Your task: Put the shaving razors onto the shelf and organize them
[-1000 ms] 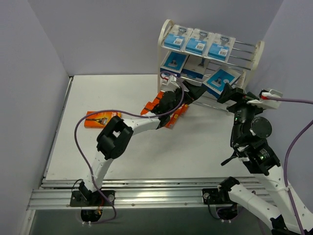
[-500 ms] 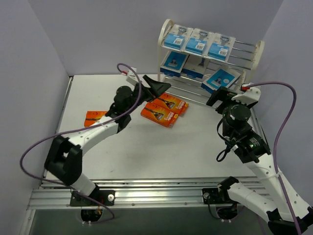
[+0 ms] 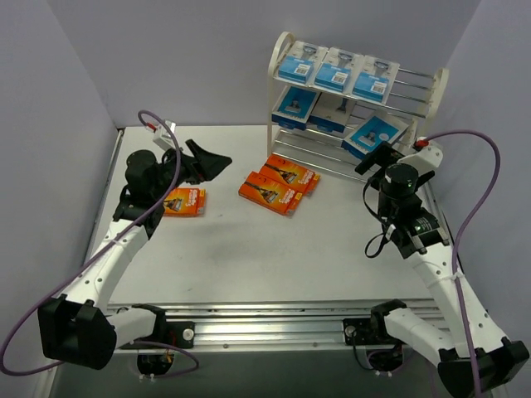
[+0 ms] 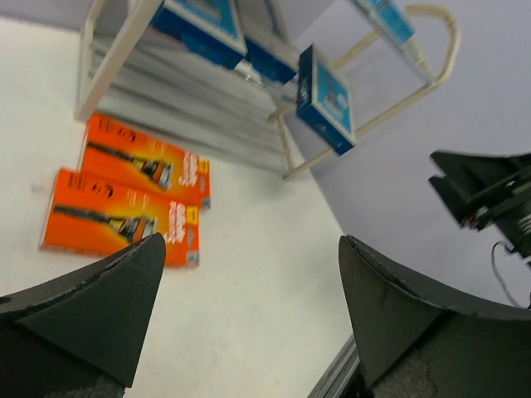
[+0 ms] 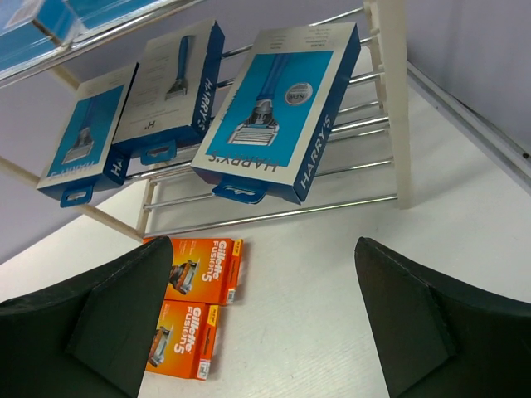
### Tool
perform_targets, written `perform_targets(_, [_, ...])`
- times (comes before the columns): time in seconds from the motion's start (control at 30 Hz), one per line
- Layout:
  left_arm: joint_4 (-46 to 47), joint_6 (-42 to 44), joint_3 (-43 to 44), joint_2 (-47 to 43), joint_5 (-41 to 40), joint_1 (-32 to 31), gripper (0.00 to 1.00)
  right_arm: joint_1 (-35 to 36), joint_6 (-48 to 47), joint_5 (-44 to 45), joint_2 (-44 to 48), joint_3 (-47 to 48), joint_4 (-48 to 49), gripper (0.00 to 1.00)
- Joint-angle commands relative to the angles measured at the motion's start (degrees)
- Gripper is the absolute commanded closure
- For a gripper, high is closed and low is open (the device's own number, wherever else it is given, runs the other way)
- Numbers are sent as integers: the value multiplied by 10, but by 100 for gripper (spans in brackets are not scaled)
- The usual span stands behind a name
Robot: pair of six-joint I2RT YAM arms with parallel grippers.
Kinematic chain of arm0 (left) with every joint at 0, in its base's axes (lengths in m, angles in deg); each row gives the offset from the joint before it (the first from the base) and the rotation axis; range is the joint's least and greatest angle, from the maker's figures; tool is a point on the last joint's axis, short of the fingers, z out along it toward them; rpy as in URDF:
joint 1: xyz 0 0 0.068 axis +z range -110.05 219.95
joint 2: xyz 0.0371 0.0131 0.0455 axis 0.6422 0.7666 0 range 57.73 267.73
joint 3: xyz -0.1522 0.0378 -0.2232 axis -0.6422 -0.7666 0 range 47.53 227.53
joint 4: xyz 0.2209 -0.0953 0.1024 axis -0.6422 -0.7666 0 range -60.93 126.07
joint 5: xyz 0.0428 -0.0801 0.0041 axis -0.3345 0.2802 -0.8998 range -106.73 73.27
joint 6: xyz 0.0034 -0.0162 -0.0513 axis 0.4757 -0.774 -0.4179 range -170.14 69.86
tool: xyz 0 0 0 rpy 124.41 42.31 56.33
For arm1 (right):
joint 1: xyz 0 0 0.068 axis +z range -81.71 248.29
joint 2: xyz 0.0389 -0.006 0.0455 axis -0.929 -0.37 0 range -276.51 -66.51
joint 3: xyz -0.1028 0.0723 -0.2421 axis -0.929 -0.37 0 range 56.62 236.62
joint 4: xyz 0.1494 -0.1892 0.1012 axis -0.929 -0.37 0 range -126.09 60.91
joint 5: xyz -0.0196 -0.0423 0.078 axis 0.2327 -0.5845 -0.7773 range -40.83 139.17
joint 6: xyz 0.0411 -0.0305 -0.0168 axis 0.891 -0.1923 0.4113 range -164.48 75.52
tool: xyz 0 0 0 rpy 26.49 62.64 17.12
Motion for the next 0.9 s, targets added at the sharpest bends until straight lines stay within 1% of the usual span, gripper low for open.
perform_targets(0.0, [-28, 42, -43, 5, 84, 25, 6, -44, 35, -72, -18, -7, 49, 13])
perform_targets(0.03, [-8, 42, -53, 7, 95, 37, 6, -69, 40, -90, -23, -11, 57, 13])
perform_targets(0.1, [0, 53, -70, 8, 112, 43, 6, -85, 47, -114, -36, -16, 75, 14])
perform_targets(0.2, [-3, 75, -73, 10, 128, 44, 6, -105, 49, -124, -51, -18, 89, 14])
perform_targets(0.4, [-16, 83, -76, 4, 136, 44, 6, -163, 72, -188, -78, -32, 130, 15])
perform_targets(0.73, [-21, 80, -75, 16, 150, 42, 6, -193, 80, -213, -144, -32, 181, 17])
perform_targets(0.87, [-28, 85, -71, 17, 150, 42, 6, -192, 82, -217, -164, -25, 194, 17])
